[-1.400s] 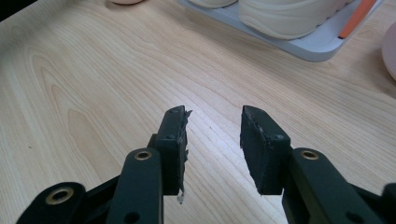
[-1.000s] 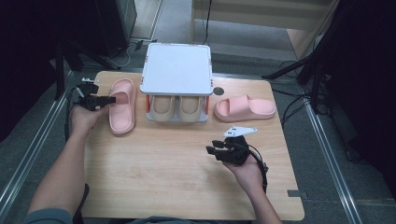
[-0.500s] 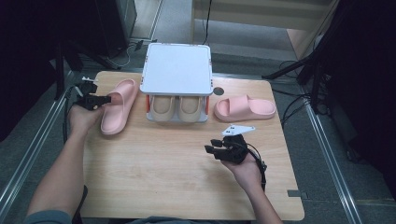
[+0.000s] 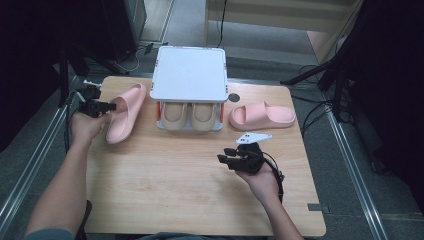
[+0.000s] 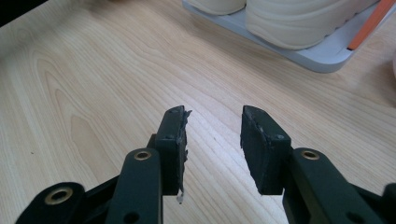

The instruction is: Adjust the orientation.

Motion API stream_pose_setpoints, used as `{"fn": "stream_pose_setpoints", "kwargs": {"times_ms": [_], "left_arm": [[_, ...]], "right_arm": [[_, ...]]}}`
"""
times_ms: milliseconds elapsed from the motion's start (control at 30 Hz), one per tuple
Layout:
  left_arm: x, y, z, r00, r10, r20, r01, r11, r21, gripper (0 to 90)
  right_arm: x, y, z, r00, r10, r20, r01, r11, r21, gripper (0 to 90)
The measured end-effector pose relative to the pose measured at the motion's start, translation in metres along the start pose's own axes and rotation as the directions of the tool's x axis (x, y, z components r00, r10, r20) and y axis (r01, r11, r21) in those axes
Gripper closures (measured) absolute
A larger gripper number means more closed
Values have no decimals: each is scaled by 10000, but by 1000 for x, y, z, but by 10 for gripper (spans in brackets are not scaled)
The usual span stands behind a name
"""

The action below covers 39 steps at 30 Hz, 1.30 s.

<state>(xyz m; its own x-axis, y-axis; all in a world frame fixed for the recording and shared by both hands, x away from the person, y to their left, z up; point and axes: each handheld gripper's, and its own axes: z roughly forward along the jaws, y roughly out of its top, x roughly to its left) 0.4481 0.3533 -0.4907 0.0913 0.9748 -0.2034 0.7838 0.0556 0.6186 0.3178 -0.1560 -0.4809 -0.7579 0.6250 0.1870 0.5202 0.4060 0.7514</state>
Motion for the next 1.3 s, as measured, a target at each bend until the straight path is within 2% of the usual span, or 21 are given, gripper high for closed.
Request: {"fn": "stream_pose_setpoints", "kwargs": {"times_ms": [133, 633, 767, 867, 1200, 1300], "left_arm": [[-1, 5, -6, 9996, -53, -269, 55, 9999, 94, 834], [-12, 36, -32, 9991, -116, -400, 123, 9997, 187, 832], [-16, 46, -41, 9986, -156, -505, 168, 9996, 242, 831], [-20, 55, -48, 9988, -227, -436, 237, 9995, 216, 829], [-41, 93, -79, 9991, 72, -429, -82, 9997, -241, 826], [-54, 107, -87, 9987, 250, -453, -263, 9993, -283, 824]], "right_arm": [[-2, 2, 0, 10000, -38, -47, 38, 10000, -86, 617], [0, 12, 8, 9989, -275, -369, 273, 9996, -59, 616], [0, 13, 10, 9987, -289, -430, 288, 9996, -35, 616], [0, 13, 10, 9986, -282, -446, 281, 9996, -27, 617], [0, 15, 10, 9988, -210, -444, 207, 9998, -80, 617], [0, 15, 10, 9988, -197, -443, 193, 9998, -96, 616]]}}
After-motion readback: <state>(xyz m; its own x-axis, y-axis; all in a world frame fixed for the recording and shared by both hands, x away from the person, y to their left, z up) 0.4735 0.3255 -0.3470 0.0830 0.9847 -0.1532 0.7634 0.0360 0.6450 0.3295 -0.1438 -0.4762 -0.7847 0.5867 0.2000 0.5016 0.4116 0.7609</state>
